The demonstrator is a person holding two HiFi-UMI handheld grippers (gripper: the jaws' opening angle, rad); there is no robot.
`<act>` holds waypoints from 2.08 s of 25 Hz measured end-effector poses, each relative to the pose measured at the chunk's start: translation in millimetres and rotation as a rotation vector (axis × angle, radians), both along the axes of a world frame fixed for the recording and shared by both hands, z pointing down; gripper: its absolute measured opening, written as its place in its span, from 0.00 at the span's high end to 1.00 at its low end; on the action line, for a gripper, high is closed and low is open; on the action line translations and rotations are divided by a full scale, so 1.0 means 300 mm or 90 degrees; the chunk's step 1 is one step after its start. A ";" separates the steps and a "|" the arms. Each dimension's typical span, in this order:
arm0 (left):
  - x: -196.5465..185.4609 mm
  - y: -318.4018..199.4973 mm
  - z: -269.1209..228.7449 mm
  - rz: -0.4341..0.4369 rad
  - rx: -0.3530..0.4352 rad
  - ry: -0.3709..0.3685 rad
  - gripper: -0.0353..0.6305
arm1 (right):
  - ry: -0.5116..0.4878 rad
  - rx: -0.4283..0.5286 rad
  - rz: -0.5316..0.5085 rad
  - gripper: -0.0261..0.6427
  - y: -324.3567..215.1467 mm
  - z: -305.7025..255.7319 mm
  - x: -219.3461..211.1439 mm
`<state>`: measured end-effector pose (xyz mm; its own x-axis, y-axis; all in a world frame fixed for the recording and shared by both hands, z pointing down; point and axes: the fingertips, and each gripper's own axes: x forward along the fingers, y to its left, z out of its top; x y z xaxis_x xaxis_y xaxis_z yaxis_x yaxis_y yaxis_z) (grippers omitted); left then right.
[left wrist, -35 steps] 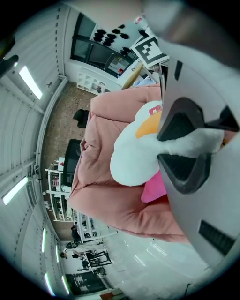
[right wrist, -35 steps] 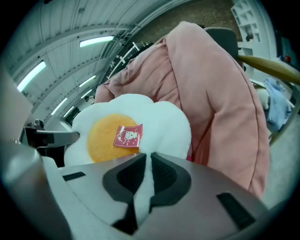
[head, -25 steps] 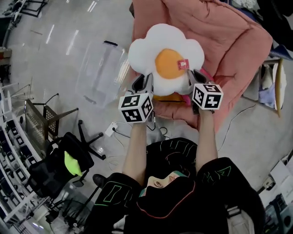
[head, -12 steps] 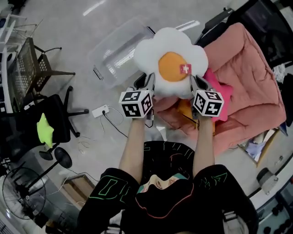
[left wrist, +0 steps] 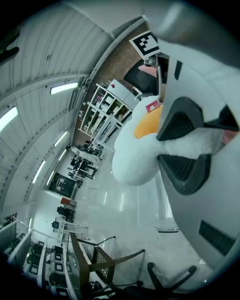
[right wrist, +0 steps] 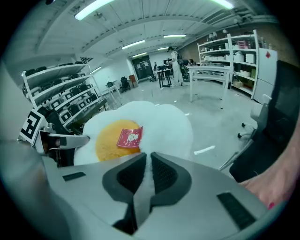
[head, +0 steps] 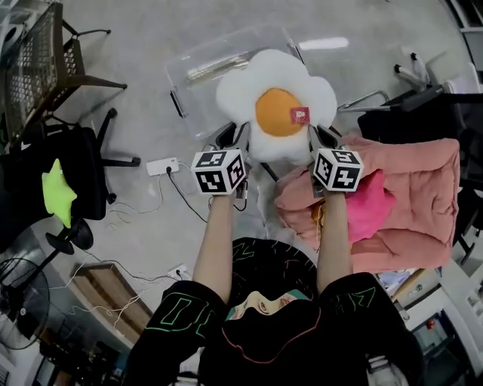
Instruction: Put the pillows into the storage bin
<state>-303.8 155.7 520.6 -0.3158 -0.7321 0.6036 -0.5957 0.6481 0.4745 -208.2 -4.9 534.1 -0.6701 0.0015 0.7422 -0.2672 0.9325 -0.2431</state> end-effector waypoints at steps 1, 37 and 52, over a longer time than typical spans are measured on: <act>-0.048 0.014 0.022 -0.005 -0.002 0.005 0.82 | 0.006 -0.001 -0.008 0.92 0.011 0.019 -0.052; 0.191 -0.622 0.124 0.364 0.040 0.033 0.95 | -0.131 -0.014 0.331 0.96 -0.337 0.018 0.298; 1.169 -0.926 0.111 0.655 0.034 0.074 0.95 | -0.100 0.028 0.635 0.95 -0.463 0.038 1.318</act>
